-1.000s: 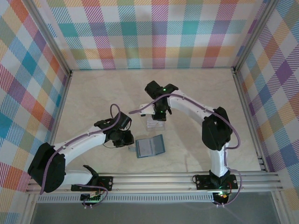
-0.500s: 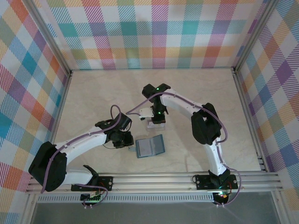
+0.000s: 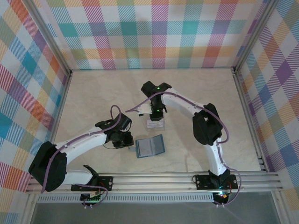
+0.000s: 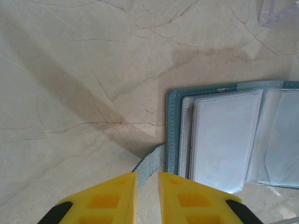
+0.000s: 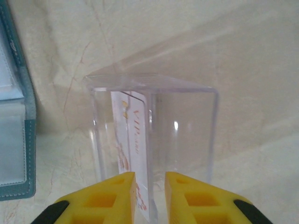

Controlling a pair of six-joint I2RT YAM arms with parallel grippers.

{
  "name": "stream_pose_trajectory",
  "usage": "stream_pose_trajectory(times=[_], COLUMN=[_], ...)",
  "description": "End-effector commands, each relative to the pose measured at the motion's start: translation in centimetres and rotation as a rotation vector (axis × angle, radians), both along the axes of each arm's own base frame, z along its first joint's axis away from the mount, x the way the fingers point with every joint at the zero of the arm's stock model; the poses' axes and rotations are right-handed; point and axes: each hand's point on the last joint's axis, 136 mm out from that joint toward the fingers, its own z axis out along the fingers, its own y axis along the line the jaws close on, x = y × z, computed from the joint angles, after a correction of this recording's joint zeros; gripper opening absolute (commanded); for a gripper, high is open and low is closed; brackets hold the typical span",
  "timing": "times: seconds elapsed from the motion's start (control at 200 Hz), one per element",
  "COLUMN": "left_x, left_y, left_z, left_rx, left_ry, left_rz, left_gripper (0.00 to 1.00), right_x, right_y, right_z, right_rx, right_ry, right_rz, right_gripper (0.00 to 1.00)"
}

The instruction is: Take the credit cards out of the card holder

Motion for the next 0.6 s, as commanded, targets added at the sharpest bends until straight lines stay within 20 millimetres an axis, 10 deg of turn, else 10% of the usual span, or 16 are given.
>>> stream_pose_trajectory(times=[0.0, 0.595], left_x=[0.1, 0.1], left_y=[-0.3, -1.6], left_z=[0.0, -2.7], left_rx=[-0.012, 0.013], left_ry=[0.021, 0.119], left_rz=[-0.008, -0.053], left_gripper=[0.19, 0.11], right_x=[0.5, -3.1], right_y=[0.1, -0.9], right_z=[3.5, 8.7], right_rx=[0.091, 0.473], right_ry=[-0.073, 0.020], right_rz=[-0.052, -0.720], right_gripper=[0.26, 0.26])
